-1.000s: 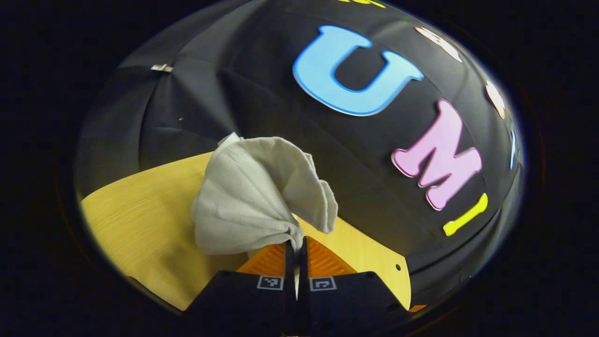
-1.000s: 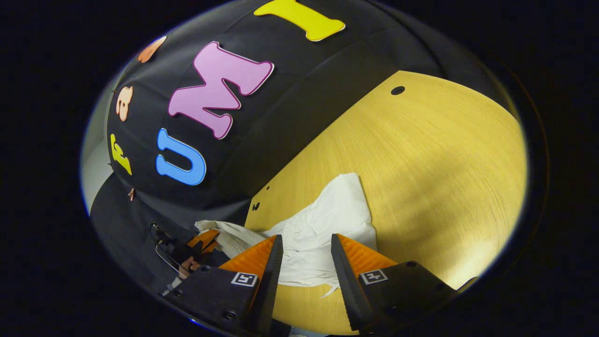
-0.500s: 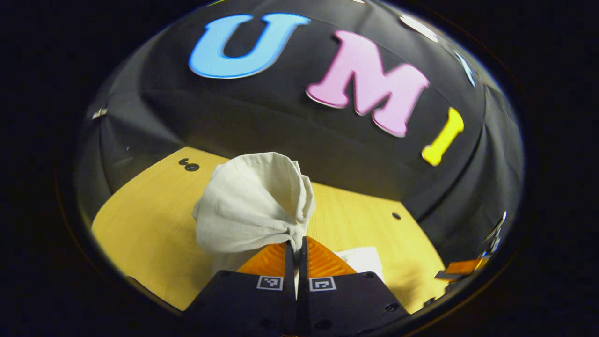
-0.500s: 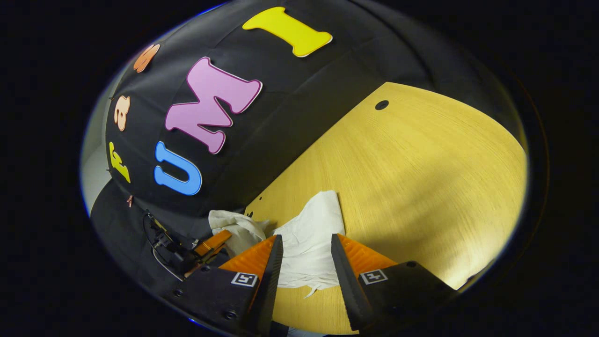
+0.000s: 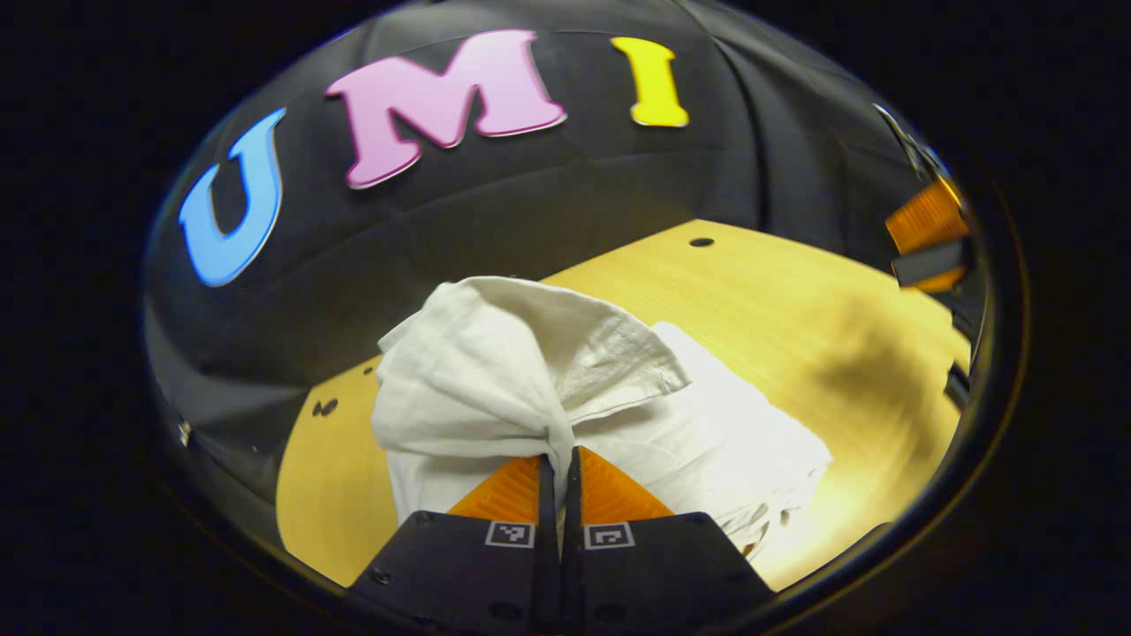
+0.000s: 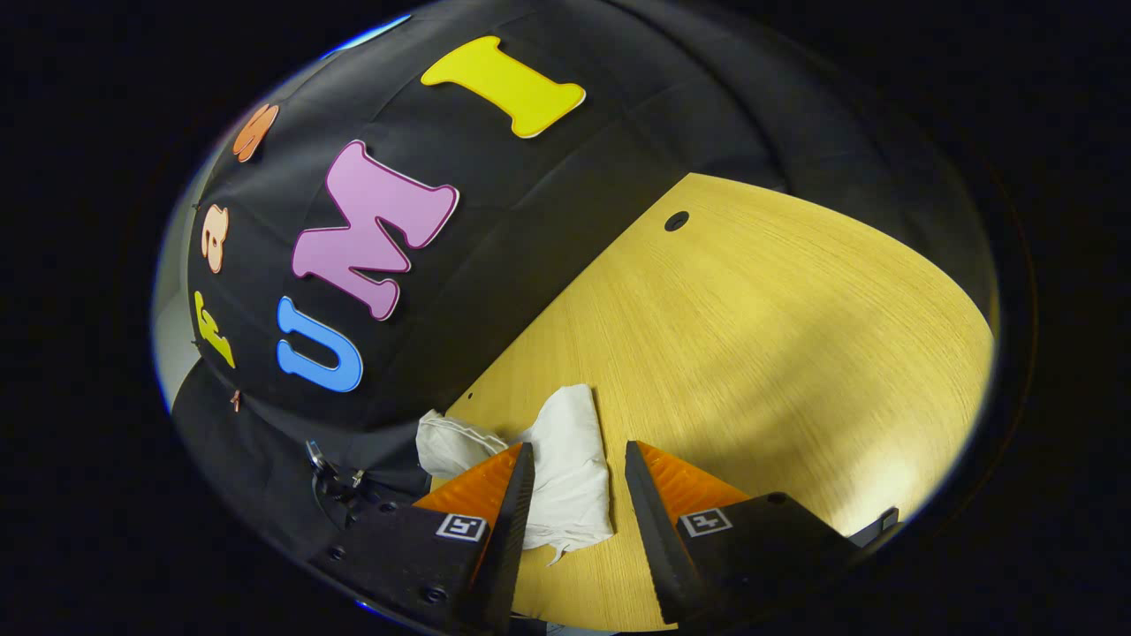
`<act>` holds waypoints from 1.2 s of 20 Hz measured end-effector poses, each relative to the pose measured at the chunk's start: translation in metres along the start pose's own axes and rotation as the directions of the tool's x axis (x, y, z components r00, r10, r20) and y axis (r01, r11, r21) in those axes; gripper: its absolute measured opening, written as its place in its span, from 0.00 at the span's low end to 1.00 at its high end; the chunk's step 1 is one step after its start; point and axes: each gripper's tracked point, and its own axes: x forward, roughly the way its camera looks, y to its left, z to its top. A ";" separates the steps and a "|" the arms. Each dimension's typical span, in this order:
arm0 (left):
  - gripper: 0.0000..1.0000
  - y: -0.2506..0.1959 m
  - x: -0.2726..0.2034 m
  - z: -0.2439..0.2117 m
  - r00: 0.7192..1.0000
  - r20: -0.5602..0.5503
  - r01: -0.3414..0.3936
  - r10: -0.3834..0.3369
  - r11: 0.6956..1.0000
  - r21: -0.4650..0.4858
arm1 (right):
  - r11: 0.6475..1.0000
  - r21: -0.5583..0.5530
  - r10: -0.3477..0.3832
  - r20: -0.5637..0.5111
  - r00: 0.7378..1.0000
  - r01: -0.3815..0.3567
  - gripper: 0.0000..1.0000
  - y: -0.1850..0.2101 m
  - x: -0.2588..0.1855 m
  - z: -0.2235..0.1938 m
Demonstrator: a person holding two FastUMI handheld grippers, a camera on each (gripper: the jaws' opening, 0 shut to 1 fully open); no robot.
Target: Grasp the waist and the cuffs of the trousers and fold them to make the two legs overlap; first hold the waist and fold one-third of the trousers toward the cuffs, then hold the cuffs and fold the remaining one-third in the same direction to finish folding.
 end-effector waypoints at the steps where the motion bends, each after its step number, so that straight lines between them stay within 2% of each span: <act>1: 0.06 0.000 -0.001 -0.003 1.000 -0.001 -0.001 0.001 0.999 0.048 | 1.000 -0.002 -0.009 0.011 1.000 0.009 0.64 -0.006 -0.004 0.003; 3: 0.06 0.003 -0.001 -0.010 1.000 -0.005 -0.009 0.010 0.987 0.162 | 0.999 0.002 -0.033 0.025 0.999 0.033 0.64 -0.017 -0.010 0.009; 5: 0.06 -0.003 0.002 -0.022 1.000 0.001 -0.015 0.016 0.950 0.312 | 0.998 0.024 -0.053 0.034 0.998 0.052 0.64 -0.027 -0.019 0.014; 6: 0.01 -0.005 0.002 -0.027 1.000 0.006 -0.021 0.020 0.926 0.377 | 0.998 0.027 -0.060 0.039 0.997 0.059 0.64 -0.030 -0.022 0.014; 8: 0.12 -0.011 0.002 -0.028 1.000 0.011 -0.016 0.013 0.873 0.487 | 0.997 0.032 -0.069 0.043 0.997 0.067 0.64 -0.034 -0.025 0.015; 9: 0.14 -0.016 -0.003 -0.031 1.000 0.014 -0.015 0.009 0.852 0.523 | 0.997 0.036 -0.069 0.045 0.997 0.067 0.64 -0.033 -0.027 0.015; 12: 0.66 -0.021 -0.010 -0.022 0.998 0.059 -0.056 0.026 0.814 0.578 | 0.998 0.037 -0.060 0.043 0.997 0.059 0.64 -0.027 -0.031 0.011; 13: 0.84 -0.020 -0.015 -0.019 0.998 0.067 -0.056 0.021 0.817 0.573 | 0.998 0.037 -0.056 0.041 0.998 0.055 0.64 -0.023 -0.032 0.009; 16: 0.95 -0.010 -0.029 -0.011 0.997 0.068 -0.056 0.024 0.853 0.519 | 0.998 0.045 -0.042 0.042 0.998 0.040 0.64 -0.010 -0.034 0.005; 24: 0.95 0.037 -0.096 0.005 0.996 0.070 -0.074 0.055 0.946 0.316 | 0.998 0.054 0.031 0.043 0.999 -0.033 0.64 0.042 -0.052 -0.006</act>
